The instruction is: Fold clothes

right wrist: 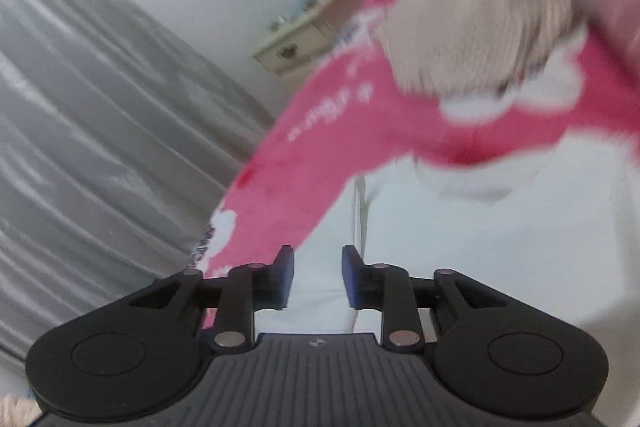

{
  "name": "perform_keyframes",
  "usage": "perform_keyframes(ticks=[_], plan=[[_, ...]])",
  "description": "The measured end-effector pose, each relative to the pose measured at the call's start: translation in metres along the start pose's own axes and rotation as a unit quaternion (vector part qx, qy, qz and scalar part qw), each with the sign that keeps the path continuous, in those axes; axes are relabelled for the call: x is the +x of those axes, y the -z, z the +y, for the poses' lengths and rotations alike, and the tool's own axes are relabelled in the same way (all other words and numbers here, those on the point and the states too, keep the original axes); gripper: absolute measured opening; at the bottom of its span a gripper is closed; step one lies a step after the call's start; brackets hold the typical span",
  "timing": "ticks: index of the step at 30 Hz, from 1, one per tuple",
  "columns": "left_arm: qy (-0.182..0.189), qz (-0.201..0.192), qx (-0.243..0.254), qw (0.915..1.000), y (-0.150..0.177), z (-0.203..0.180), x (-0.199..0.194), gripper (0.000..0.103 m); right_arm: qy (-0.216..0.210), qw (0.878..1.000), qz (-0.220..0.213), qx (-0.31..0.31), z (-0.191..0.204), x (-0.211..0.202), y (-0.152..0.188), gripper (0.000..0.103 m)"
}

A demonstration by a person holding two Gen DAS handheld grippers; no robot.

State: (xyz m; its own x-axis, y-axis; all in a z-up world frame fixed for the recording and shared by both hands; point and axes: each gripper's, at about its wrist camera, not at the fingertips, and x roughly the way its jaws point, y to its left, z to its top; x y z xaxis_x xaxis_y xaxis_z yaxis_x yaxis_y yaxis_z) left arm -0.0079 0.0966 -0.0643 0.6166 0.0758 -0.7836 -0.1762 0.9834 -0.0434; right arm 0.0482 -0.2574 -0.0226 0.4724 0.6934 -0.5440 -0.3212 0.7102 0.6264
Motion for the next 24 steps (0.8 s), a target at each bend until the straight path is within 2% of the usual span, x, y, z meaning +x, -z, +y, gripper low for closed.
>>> perform_keyframes(ticks=[5, 8, 12, 14, 16, 19, 24], plan=[[0.032, -0.060, 0.011, 0.9976, -0.005, -0.008, -0.039, 0.058, 0.039, 0.998, -0.040, -0.028, 0.031, -0.110, -0.003, 0.037], [0.069, -0.078, 0.034, 0.9940, -0.003, -0.018, -0.063, 0.062, 0.080, 0.995, -0.046, -0.029, 0.050, -0.172, 0.018, 0.039], [0.133, -0.068, 0.060, 0.9870, 0.006, -0.032, -0.091, 0.063, 0.100, 0.994, -0.054, 0.005, 0.072, -0.246, 0.064, 0.042], [0.166, -0.048, 0.075, 0.9821, 0.014, -0.041, -0.102, 0.063, 0.113, 0.991, -0.064, 0.026, 0.077, -0.272, 0.095, 0.049], [0.198, -0.023, 0.091, 0.9757, 0.026, -0.051, -0.111, 0.063, 0.145, 0.986, -0.063, 0.045, 0.076, -0.281, 0.131, 0.052], [0.237, 0.015, 0.118, 0.9643, 0.051, -0.067, -0.125, 0.063, 0.202, 0.976, -0.037, 0.070, 0.065, -0.273, 0.187, 0.052], [0.293, 0.056, 0.165, 0.9401, 0.096, -0.093, -0.143, 0.063, 0.311, 0.943, 0.023, 0.113, 0.040, -0.240, 0.260, 0.052]])
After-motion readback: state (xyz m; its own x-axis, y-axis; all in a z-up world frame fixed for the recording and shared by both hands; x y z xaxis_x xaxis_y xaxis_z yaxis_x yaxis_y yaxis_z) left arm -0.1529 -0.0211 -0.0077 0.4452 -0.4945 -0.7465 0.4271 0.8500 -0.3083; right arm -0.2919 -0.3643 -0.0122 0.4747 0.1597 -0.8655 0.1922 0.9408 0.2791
